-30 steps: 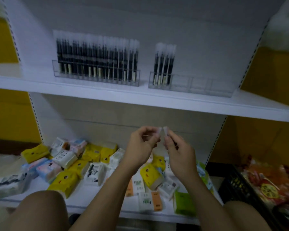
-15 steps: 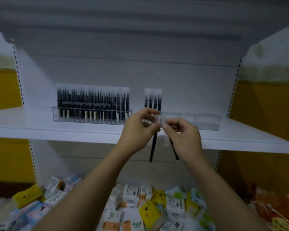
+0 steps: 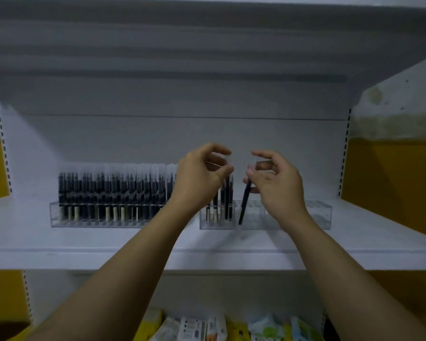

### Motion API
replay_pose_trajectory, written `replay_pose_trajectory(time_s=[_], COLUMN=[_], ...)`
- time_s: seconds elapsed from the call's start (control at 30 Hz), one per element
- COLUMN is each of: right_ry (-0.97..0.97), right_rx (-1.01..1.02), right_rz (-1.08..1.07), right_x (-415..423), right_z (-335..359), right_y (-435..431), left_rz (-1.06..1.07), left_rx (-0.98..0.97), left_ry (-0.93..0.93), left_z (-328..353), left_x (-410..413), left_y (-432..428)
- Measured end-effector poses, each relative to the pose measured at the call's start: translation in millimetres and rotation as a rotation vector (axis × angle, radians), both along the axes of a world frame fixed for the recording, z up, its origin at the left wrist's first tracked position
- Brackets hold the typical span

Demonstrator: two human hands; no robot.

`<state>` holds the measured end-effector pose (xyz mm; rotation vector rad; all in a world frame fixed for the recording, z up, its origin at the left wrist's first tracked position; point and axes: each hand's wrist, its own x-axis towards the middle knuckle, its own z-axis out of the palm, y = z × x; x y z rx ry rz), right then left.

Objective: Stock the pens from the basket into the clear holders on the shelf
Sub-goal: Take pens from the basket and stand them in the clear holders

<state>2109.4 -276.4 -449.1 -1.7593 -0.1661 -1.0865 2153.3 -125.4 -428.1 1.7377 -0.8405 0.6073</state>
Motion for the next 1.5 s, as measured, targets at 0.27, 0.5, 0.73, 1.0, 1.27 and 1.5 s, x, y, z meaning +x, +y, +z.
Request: replay_pose_trajectory(time_s=[0.27, 0.5, 0.73, 1.0, 1.27, 1.5], right_ry=[-0.061, -0.007, 0.138, 0.297, 0.364, 0.389], right_rx=[-0.001, 0.027, -0.329, -0.677, -0.714, -0.713], right_rz=[-0.029, -0.004, -0.061, -0.143, -0.194, -0.213], right_x=[55, 75, 67, 51, 45, 47], right_z=[21, 10, -10, -3, -17, -18], right_y=[-9, -23, -21, -24, -25, -26], left_rz=[0.076, 0.076, 0.076, 0.096, 0.193, 0.256], left_rx=[-0.027, -0.055, -0.049, 0.0, 0.173, 0.162], left_ry=[-0.072, -0.065, -0.059, -0.035, -0.073, 0.055], left_z=[13, 18, 17, 20, 0, -9], left_x=[40, 61, 68, 69, 75, 79], left_y=[-16, -19, -20, -21, -31, -28])
